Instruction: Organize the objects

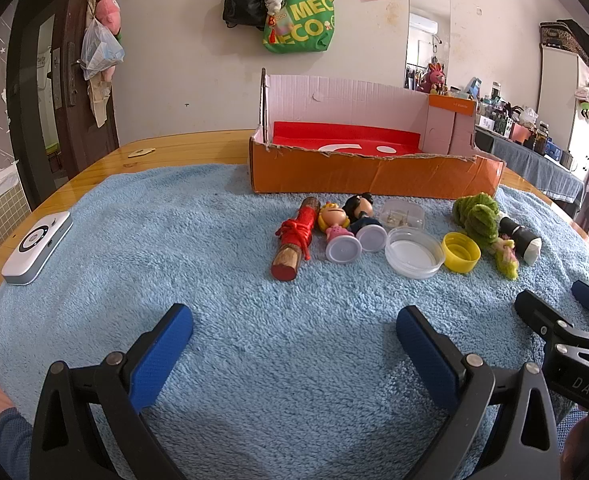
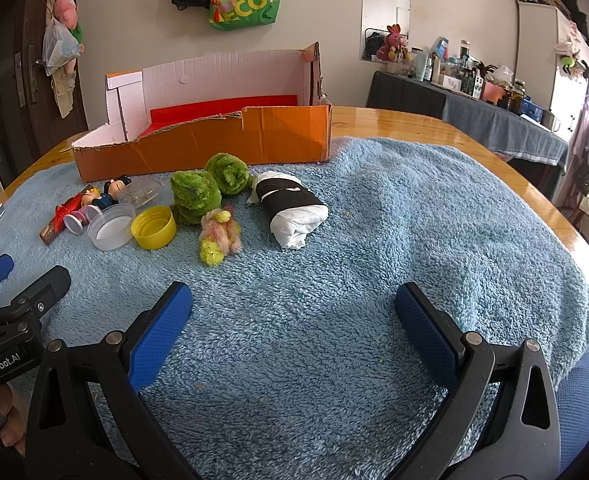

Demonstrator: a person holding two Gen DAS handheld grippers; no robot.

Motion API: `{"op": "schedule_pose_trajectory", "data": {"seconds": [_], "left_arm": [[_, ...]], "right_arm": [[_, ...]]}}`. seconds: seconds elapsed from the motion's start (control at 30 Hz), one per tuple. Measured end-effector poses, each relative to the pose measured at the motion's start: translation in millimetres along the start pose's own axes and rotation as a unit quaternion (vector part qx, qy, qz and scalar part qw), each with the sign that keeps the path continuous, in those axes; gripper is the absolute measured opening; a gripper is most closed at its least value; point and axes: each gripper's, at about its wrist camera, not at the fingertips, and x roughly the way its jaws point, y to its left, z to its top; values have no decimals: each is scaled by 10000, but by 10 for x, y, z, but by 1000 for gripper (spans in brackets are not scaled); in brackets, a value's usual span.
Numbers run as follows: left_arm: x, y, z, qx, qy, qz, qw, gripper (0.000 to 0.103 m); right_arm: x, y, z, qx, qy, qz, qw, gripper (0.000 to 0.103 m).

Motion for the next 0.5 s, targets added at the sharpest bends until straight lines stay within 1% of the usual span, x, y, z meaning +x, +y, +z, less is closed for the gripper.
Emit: {"op": "schedule_pose_trajectory", "data": {"seconds": [0.5], "left_arm": [[0, 0, 0, 11, 3, -38, 10000, 103]], "right_arm": [[-1, -1, -6, 12, -17, -31, 10000, 103]]}}
